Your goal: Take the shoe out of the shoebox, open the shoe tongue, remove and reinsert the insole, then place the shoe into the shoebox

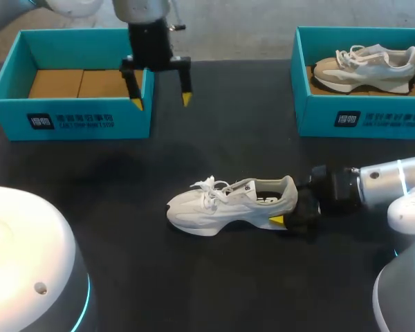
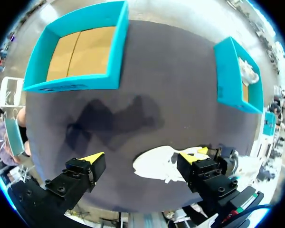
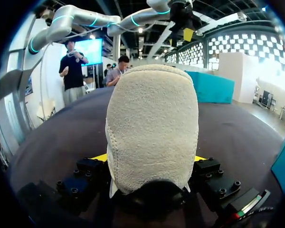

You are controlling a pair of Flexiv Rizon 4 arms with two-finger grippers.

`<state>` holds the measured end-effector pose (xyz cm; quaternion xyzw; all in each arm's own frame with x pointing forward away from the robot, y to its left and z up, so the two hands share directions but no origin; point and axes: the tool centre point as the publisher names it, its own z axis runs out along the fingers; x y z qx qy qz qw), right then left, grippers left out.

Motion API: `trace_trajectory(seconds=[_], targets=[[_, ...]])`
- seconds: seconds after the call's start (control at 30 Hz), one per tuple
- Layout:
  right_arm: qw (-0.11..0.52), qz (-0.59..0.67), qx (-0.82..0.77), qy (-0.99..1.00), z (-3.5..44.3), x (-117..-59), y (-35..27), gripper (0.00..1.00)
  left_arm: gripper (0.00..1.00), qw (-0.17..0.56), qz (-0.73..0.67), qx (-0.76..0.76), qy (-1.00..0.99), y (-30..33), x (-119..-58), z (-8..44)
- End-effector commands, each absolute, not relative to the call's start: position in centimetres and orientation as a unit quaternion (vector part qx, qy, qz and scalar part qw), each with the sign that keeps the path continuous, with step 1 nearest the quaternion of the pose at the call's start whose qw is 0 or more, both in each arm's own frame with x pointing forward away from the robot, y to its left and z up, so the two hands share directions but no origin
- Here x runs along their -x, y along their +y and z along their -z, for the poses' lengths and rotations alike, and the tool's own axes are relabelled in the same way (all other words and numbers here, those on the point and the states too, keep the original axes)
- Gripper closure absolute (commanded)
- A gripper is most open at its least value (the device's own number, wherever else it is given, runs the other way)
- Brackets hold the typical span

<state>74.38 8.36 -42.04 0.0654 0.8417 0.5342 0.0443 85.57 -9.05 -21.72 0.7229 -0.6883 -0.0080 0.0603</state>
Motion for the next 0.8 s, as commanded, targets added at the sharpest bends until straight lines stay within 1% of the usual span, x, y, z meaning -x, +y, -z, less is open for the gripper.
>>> trace_trajectory(seconds=[0.03, 0.43, 0.8], targets=[[0.045, -0.533, -0.066, 0.843, 41.9, -74.3, 8.4, 1.00, 0.00, 0.048, 0.003, -0.711, -0.701, -11.4, -84.0, 22.4], [0.045, -0.533, -0.066, 0.843, 41.9, -74.3, 8.4, 1.00, 0.00, 0.062, 0.013, -0.675, -0.735, -16.7, -80.2, 23.5], [0.045, -0.533, -0.066, 0.843, 41.9, -74.3, 8.4, 1.00, 0.00, 0.062, 0.013, -0.675, -0.735, -16.7, -80.2, 23.5]])
